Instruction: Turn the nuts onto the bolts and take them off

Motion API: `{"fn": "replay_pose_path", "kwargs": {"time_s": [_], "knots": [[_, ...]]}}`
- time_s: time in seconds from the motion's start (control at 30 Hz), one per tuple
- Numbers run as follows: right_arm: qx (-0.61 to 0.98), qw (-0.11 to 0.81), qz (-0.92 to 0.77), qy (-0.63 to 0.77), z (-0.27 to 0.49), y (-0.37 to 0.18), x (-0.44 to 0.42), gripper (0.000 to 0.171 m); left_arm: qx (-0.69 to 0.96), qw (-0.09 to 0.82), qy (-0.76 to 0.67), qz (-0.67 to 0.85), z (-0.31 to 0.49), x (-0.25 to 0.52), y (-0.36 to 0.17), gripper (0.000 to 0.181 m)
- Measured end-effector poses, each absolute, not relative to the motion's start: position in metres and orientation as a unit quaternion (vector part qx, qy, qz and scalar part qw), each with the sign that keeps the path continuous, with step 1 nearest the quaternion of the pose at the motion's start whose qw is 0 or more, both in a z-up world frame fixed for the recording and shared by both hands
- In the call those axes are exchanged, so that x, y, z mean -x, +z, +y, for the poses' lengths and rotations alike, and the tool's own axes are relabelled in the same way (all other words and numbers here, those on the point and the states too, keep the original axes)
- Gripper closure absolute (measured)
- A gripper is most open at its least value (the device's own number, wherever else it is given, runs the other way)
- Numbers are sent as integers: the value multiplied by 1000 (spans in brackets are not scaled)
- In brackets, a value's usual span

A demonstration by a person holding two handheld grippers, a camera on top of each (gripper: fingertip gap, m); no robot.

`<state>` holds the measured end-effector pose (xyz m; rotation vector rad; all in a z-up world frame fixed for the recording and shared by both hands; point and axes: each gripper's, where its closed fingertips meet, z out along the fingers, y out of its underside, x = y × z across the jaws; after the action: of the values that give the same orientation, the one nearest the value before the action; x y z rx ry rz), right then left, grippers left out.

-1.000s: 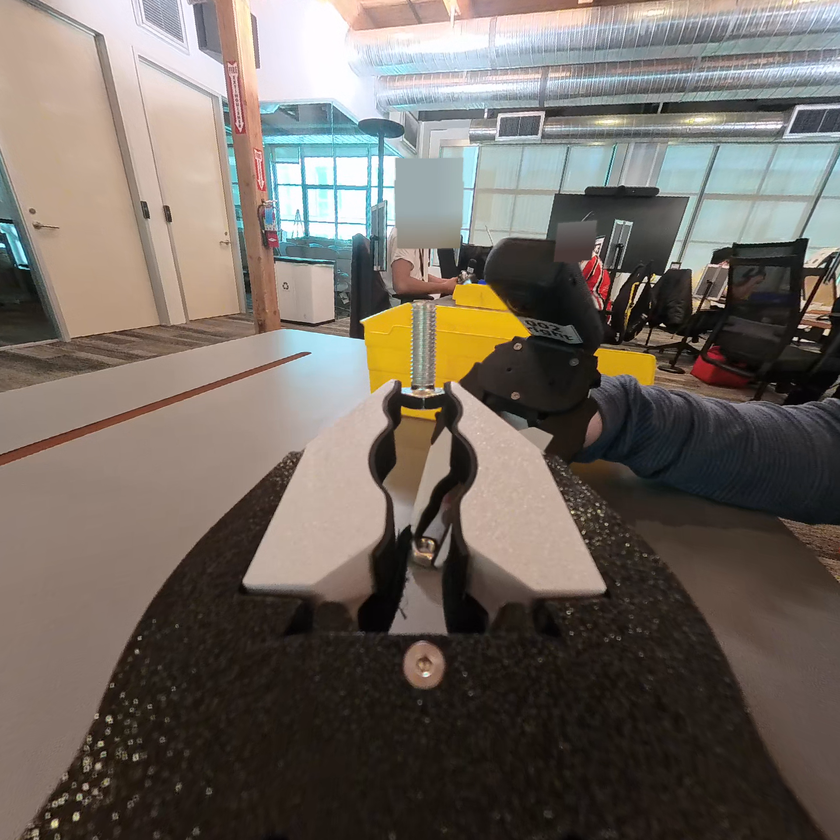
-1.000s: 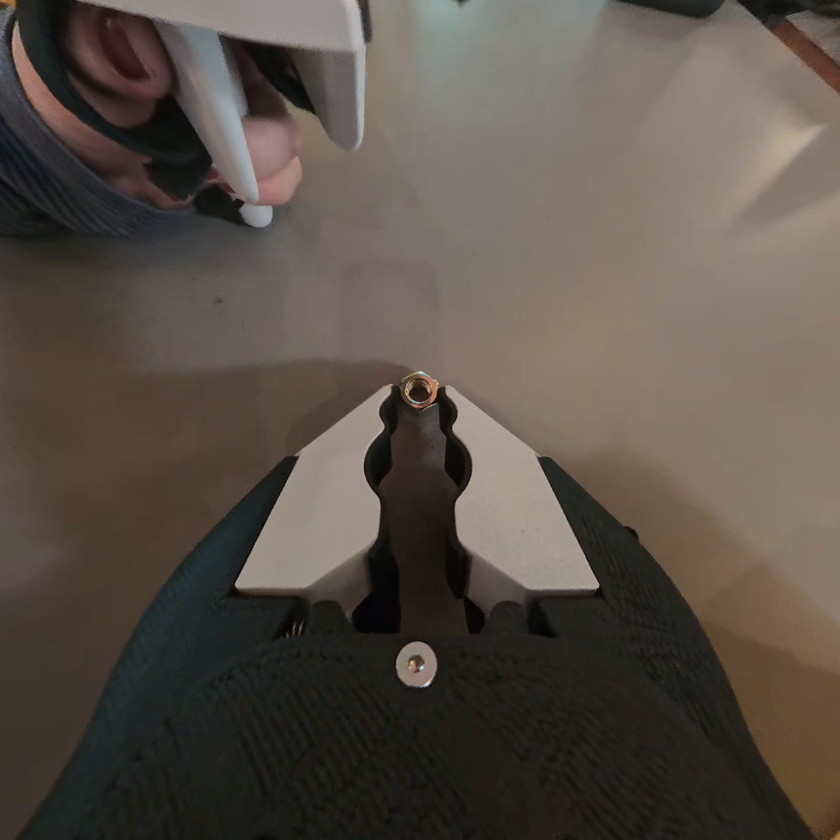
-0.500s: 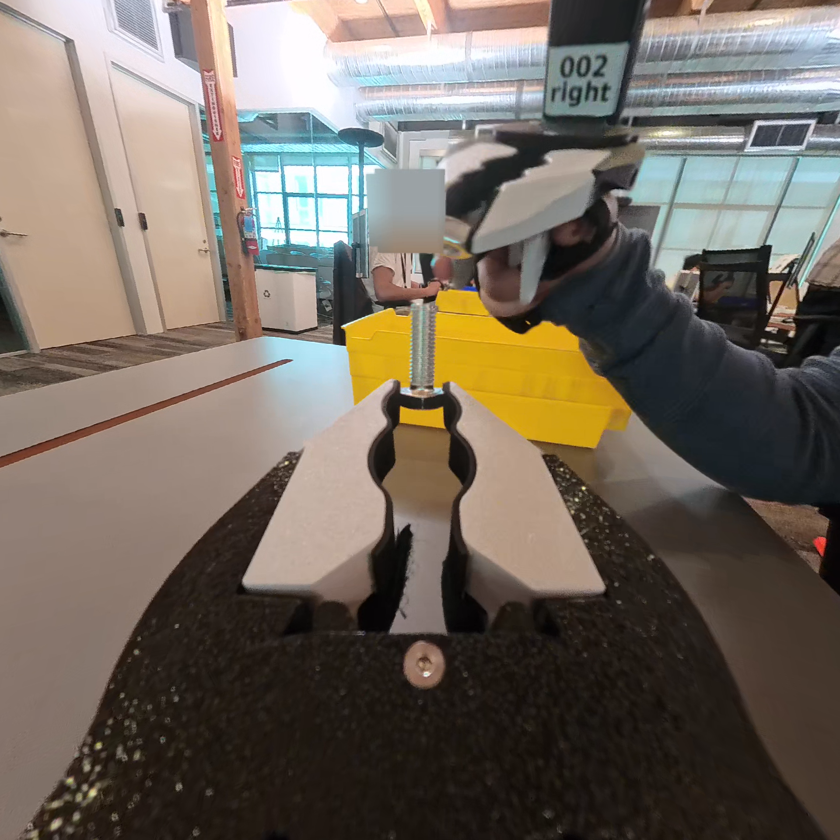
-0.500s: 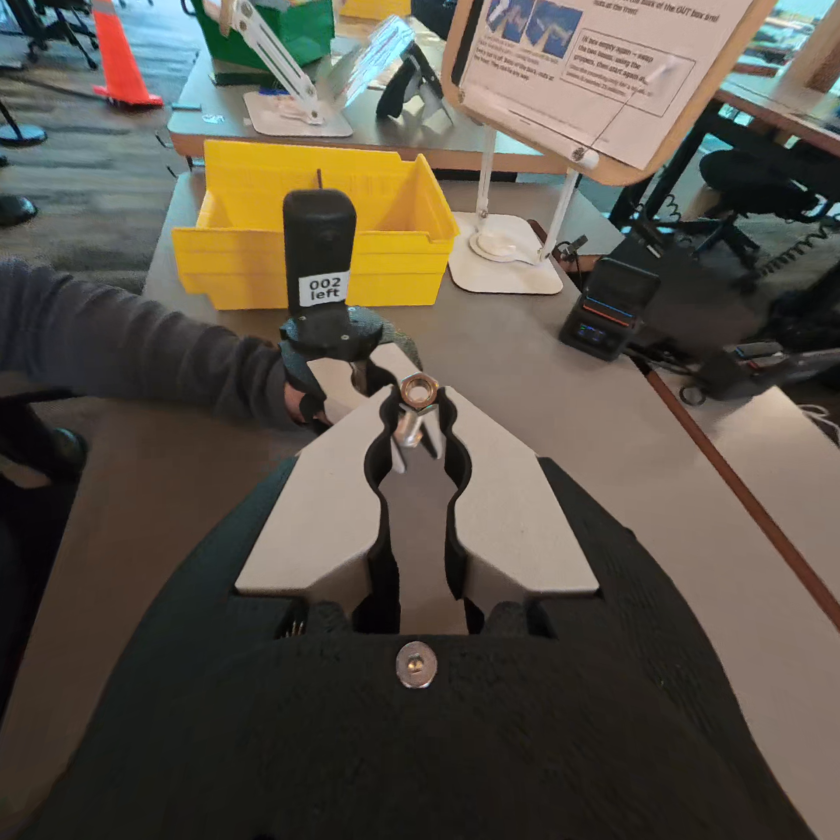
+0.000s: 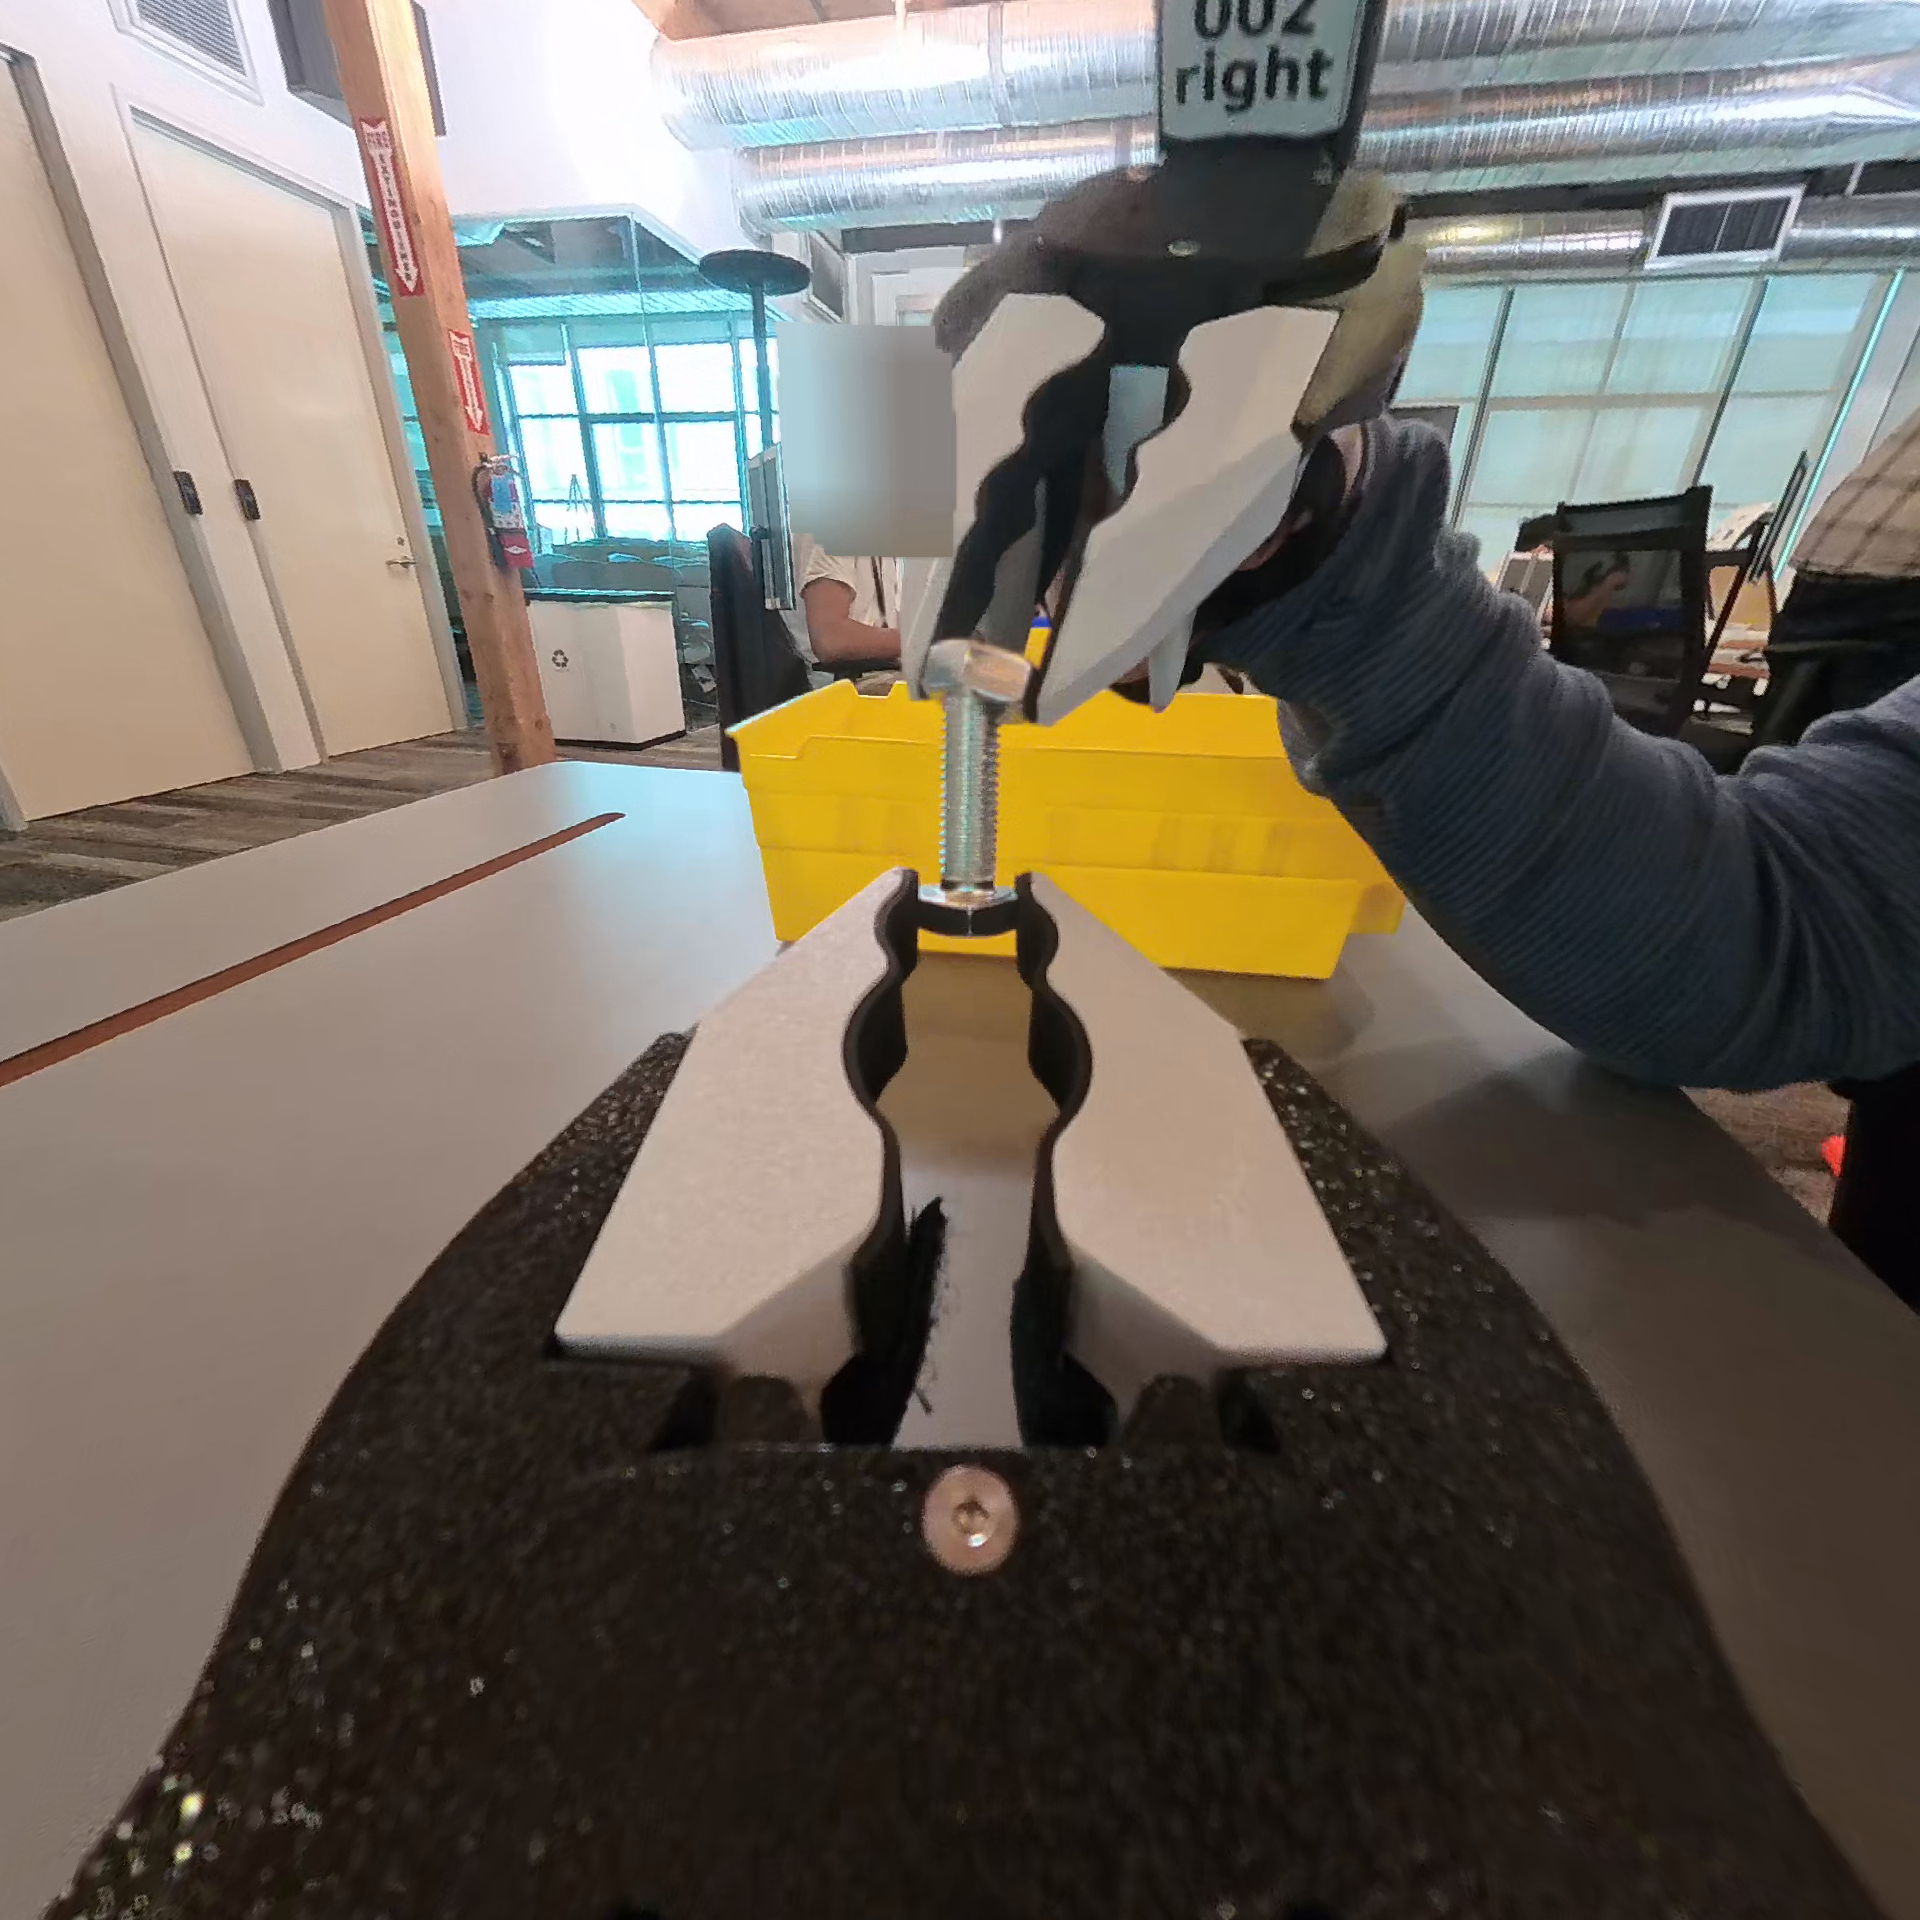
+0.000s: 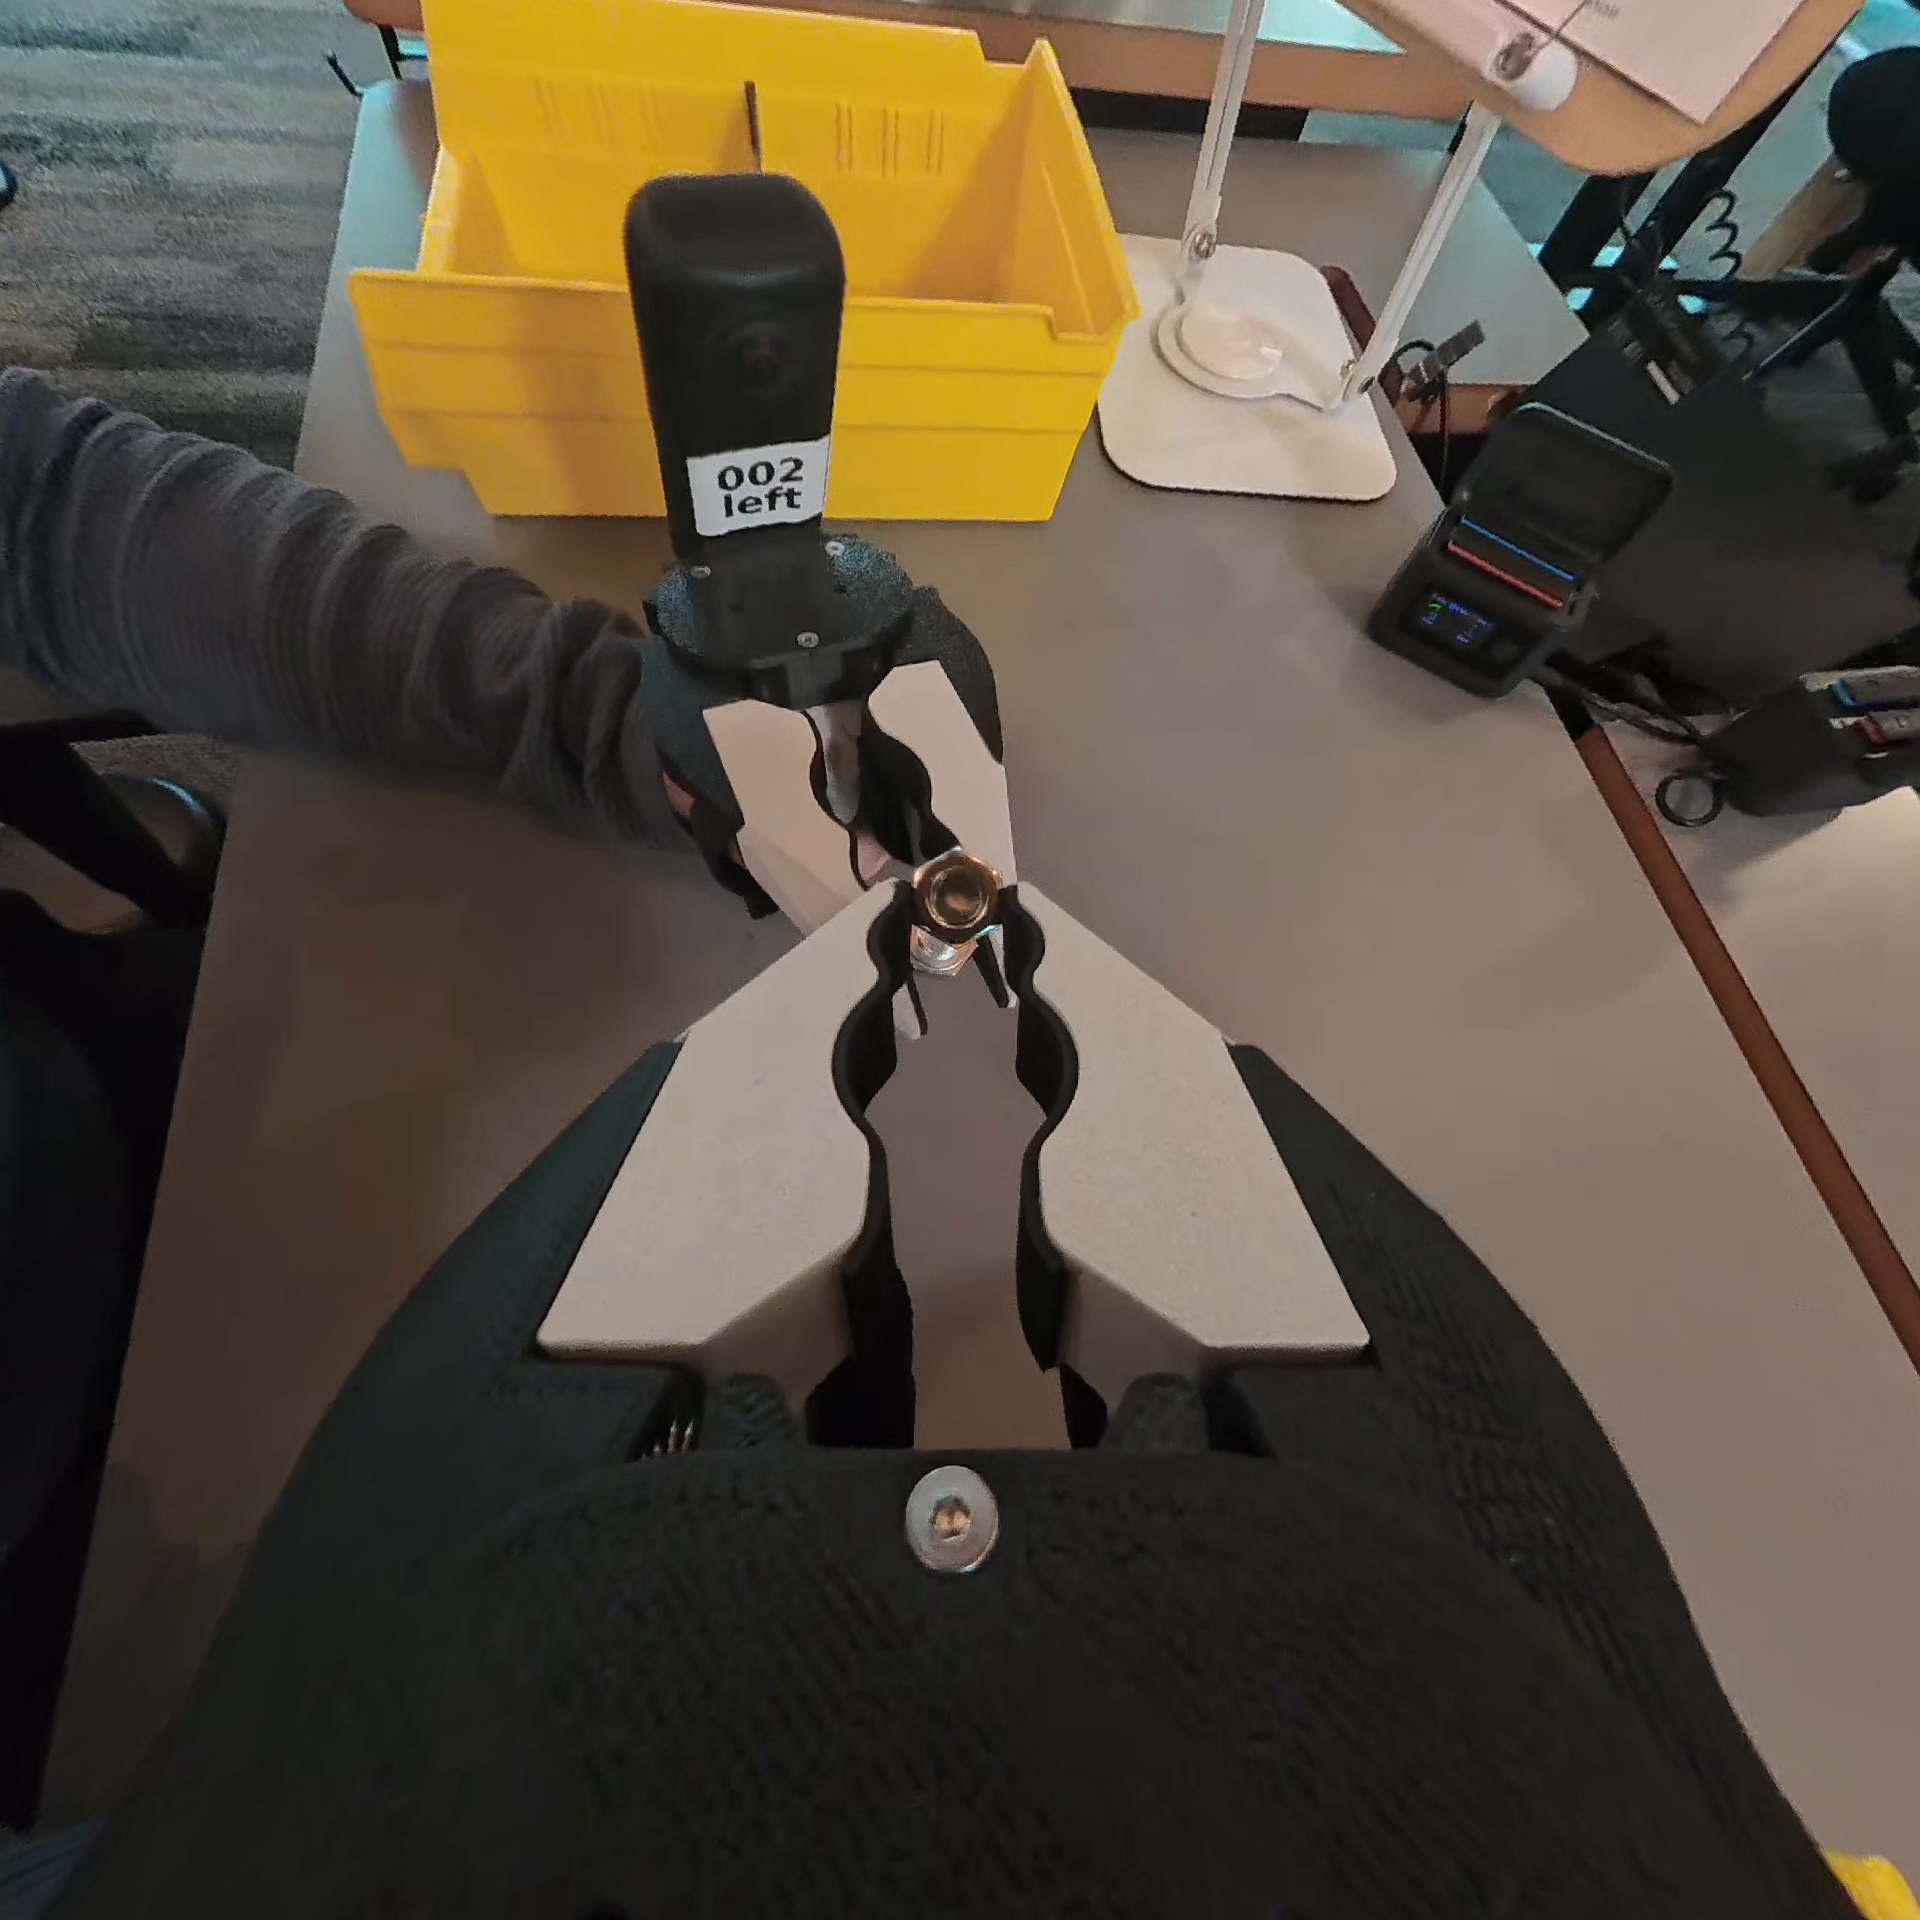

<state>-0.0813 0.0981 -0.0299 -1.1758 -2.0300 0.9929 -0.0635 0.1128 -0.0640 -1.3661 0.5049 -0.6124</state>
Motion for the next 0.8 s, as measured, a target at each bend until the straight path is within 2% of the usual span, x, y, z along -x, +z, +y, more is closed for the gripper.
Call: {"fn": "replay_pose_path", "kwargs": {"time_s": [0.47,0.8], "knots": [[496,218,-762,353,96,-43,60,155,631,678,-236,295,111,44,-78,165],[490,226,-761,361,96,-42,61,155,628,680,-251,283,111,47,-76,165]]}}
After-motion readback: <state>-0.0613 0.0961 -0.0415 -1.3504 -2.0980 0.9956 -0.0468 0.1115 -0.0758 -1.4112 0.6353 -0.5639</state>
